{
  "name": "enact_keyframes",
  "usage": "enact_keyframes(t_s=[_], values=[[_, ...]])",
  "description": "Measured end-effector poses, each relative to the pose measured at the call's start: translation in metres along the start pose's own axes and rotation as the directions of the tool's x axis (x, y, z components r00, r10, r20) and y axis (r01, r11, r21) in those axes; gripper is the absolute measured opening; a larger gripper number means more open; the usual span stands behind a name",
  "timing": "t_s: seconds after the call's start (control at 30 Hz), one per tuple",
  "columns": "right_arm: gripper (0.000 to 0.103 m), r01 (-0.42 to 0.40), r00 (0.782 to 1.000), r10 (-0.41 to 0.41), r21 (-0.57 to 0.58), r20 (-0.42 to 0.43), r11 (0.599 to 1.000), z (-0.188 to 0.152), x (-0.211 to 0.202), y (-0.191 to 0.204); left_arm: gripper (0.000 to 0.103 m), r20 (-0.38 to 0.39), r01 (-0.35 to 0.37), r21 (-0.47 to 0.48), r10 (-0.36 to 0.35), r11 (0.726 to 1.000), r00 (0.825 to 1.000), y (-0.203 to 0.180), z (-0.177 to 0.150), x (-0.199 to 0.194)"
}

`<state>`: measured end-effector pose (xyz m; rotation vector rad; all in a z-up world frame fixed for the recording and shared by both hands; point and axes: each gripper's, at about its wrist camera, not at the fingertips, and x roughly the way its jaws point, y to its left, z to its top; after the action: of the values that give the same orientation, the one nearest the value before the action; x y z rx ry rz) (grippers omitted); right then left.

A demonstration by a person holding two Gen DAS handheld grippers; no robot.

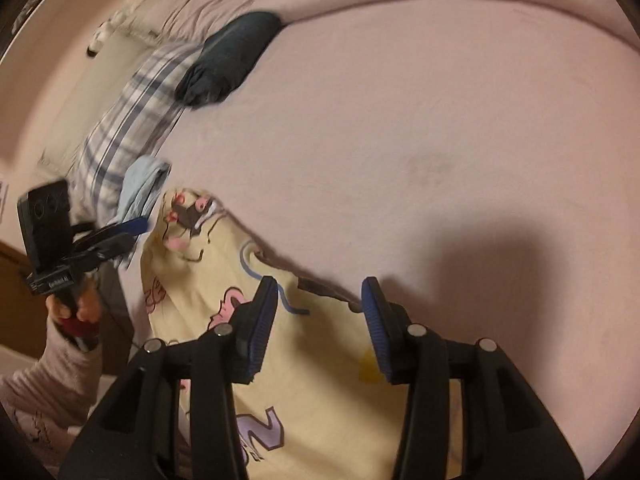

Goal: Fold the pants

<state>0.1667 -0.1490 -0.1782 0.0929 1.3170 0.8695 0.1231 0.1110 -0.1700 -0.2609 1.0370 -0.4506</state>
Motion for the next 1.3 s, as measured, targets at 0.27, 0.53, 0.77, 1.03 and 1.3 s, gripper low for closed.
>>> enact_keyframes(t_s=[0.27,0.53,0.77,1.03,1.3], values=[[0.006,0.053,0.998,-0.061,-0.244,-0.028,0.968,-0.019,0.009,0.028,0.045,-0.137,-0.102,0.106,0.116,0.989,0.984,-0.006,-0.022,0.048],[0.009,-0.076,0.995,0.058,-0.247,-0.08,0.966,-0.074,0.017,0.046,0.045,-0.084,-0.151,0.152,0.165,0.977,0.983,-0.002,-0.038,0.041],[0.024,-0.235,0.968,0.238,0.041,-0.081,0.971,-0.07,0.025,0.018,0.045,-0.069,-0.143,0.132,0.153,0.981,0.986,0.0,-0.043,0.033],[0.034,-0.241,0.961,0.241,0.019,-0.133,0.97,-0.086,0.031,0.036,0.045,-0.058,-0.126,0.105,0.132,0.987,0.99,0.011,-0.051,0.025],[0.036,-0.352,0.933,0.358,0.249,0.022,0.902,-0.092,0.04,0.024,0.045,-0.054,-0.114,0.104,0.12,0.988,0.991,0.015,-0.053,0.018]])
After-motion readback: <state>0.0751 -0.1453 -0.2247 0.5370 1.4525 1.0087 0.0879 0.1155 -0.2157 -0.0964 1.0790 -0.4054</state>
